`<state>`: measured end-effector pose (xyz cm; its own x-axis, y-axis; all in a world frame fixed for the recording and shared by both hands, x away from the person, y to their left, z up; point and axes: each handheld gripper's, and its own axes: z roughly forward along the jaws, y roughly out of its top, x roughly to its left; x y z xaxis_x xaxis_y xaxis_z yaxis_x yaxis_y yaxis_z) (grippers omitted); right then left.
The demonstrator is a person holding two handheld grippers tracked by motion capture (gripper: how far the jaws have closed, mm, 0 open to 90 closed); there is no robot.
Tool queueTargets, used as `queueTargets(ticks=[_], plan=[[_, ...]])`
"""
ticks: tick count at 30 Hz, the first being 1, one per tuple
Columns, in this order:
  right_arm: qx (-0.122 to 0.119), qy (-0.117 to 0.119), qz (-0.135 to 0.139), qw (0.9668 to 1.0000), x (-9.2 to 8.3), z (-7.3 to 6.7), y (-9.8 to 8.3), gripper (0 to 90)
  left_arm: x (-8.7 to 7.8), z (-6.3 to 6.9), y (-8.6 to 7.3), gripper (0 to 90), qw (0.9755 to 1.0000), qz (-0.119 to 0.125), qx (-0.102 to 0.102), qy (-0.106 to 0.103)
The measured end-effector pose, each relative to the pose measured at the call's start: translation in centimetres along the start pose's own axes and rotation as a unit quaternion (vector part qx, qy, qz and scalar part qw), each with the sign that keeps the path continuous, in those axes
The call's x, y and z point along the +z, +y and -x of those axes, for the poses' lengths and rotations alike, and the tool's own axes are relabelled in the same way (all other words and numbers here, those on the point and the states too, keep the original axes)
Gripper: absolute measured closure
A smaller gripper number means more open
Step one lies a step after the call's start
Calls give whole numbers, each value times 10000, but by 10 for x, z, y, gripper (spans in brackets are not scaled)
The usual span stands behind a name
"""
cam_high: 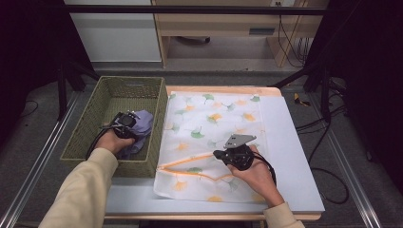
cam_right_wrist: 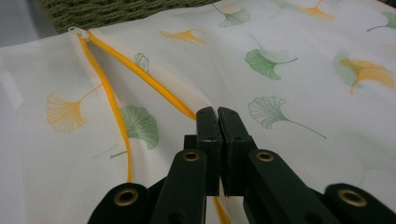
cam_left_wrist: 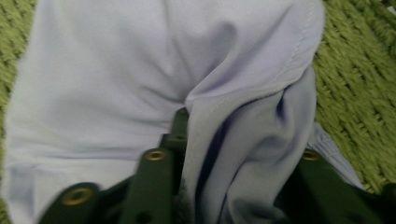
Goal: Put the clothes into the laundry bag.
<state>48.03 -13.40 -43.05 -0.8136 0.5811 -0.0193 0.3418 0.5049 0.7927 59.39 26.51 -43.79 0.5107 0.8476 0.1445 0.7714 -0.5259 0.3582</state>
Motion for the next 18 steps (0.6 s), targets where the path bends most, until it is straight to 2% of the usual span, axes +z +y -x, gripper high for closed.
queueTargets(ticks=[3, 6, 13, 18], plan=[[5, -3, -2, 10000, 0, 0, 0, 884, -2, -2, 0, 755, 10000, 17, -17, -4], [5, -9, -9, 10000, 1, 0, 0, 884, -6, -3, 0, 787, 9999, 84, -55, 16], [0, -13, -5, 10000, 0, 0, 0, 884, -18, -10, -2, 804, 9991, 375, -129, 153], [-1, -16, -7, 10000, 0, 0, 0, 884, -27, -13, -5, 807, 9973, 659, -222, 238]])
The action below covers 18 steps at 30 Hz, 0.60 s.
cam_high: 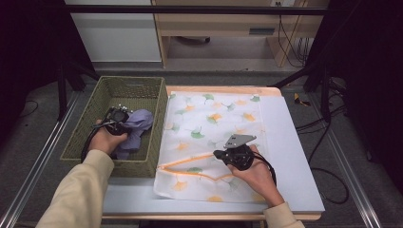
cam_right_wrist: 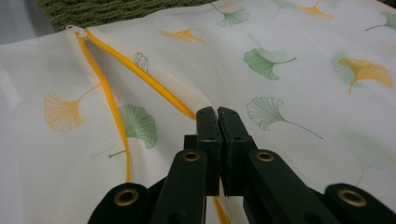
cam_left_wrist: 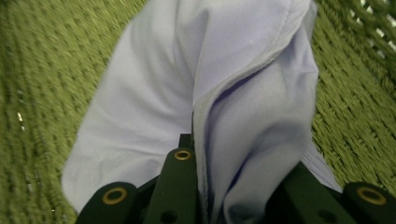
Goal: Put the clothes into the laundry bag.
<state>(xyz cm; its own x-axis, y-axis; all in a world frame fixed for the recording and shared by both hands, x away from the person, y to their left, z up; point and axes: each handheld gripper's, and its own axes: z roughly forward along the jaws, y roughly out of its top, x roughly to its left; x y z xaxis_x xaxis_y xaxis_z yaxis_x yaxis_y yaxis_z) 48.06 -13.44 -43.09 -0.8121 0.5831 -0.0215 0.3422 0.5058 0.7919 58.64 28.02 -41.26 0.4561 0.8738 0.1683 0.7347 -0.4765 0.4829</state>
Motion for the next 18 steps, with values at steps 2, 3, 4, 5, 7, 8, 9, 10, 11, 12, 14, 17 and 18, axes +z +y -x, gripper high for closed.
queueTargets(ticks=[2, 3, 4, 5, 7, 8, 9, 10, 11, 12, 14, 17, 18], plan=[[5, -4, -3, 10000, 0, 0, 0, 884, -3, 0, 0, 807, 10000, 77, 13, -14], [10, -1, -4, 10000, 0, 0, -1, 884, -5, 1, 0, 807, 9999, 108, 22, 10], [10, -4, -3, 10000, 0, 1, -1, 884, -6, 1, 0, 807, 9999, 138, 24, 32], [14, -5, -1, 10000, 0, 1, -1, 884, -7, 1, 0, 808, 9998, 178, 16, 39], [14, -5, 0, 10000, 0, 0, -1, 884, -11, 2, 0, 808, 9997, 239, 10, 35], [9, -2, 0, 10000, 0, 0, -1, 884, -12, 2, 0, 807, 9996, 267, 31, 53], [3, -1, 0, 10000, 0, 0, -1, 884, -13, 2, 0, 808, 9996, 290, 25, 54], [8, -1, 7, 10000, 0, 0, 0, 884, -14, 2, 0, 808, 9995, 315, 10, 67], [23, -2, 8, 10000, -1, 0, 0, 884, -16, 2, 0, 808, 9994, 343, 24, 96], [26, -2, 16, 10000, -1, 1, 0, 884, -17, 1, 0, 808, 9993, 364, 22, 98], [43, 4, 29, 10000, -1, 2, -1, 884, -18, 1, 0, 808, 9992, 396, 4, 107], [46, 9, 16, 10000, -1, 2, -2, 884, -19, 1, -1, 807, 9991, 405, 2, 112], [47, 10, 16, 10000, 0, 2, -2, 884, -20, 1, -1, 807, 9991, 415, 3, 112]])
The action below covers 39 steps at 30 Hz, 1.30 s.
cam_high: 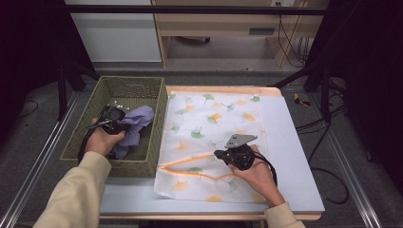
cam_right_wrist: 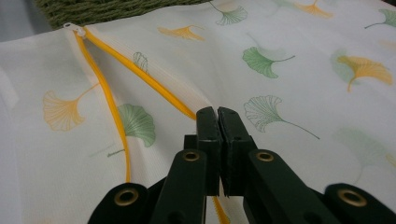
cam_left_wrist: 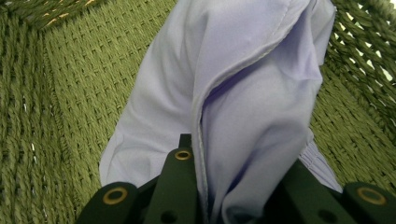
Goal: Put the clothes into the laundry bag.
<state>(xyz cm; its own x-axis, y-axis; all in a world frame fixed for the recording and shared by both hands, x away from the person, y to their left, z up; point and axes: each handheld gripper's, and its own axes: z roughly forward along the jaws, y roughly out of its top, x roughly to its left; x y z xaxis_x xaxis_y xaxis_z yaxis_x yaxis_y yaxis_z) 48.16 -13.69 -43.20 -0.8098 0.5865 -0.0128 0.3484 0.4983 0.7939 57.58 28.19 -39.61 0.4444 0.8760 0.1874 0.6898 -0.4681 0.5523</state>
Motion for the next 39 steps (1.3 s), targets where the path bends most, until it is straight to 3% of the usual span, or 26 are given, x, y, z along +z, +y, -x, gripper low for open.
queueTargets(ticks=[20, 27, 32, 39], plan=[[0, -7, 9, 10000, -2, 1, 0, 884, -6, -4, -1, 806, 9998, 166, -45, 95], [-9, -3, -18, 10000, -1, 2, -1, 884, -21, -7, 0, 807, 9984, 520, -178, 159], [12, 11, -17, 10000, 1, 3, -2, 884, -33, -5, 0, 806, 9971, 726, -130, 185], [47, 13, -82, 10000, 5, 4, -5, 885, -58, -3, 3, 806, 9932, 1136, -86, 250]])
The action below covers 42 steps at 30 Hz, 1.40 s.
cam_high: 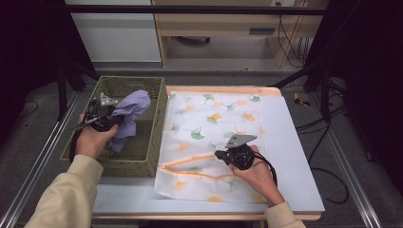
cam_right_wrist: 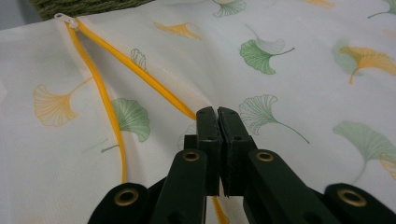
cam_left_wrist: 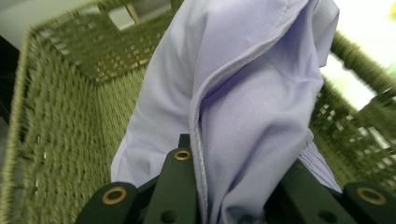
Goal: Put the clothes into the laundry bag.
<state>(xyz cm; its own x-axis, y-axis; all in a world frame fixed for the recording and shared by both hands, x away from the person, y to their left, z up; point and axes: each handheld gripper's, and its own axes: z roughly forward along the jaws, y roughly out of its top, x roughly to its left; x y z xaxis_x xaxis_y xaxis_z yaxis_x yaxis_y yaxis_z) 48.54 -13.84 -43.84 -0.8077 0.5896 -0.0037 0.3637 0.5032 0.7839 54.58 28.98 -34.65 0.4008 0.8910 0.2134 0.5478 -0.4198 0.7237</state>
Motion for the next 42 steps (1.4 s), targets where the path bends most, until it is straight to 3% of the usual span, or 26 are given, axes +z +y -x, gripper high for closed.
queueTargets(ticks=[8, 11, 13, 18, 25, 37, 42], plan=[[234, 95, -24, 9997, 0, 12, 3, 885, -21, 4, 6, 806, 9995, 323, 27, -10], [591, 273, 75, 9979, -3, 16, 4, 885, -27, 7, 9, 806, 9990, 449, 73, 3], [683, 198, 55, 9974, -5, 16, 7, 885, -31, 10, 10, 806, 9987, 502, 124, -25], [348, 22, -290, 9990, -4, 5, 10, 885, -43, 19, 12, 805, 9975, 649, 232, -148], [167, -81, -493, 9986, -2, -1, 12, 885, -59, 33, 20, 804, 9954, 848, 372, -254], [187, 10, -561, 9983, -4, 2, 16, 885, -70, 63, 29, 804, 9915, 1042, 476, -621], [254, 64, -537, 9982, -6, 3, 14, 885, -76, 81, 36, 804, 9885, 1131, 603, -800]])
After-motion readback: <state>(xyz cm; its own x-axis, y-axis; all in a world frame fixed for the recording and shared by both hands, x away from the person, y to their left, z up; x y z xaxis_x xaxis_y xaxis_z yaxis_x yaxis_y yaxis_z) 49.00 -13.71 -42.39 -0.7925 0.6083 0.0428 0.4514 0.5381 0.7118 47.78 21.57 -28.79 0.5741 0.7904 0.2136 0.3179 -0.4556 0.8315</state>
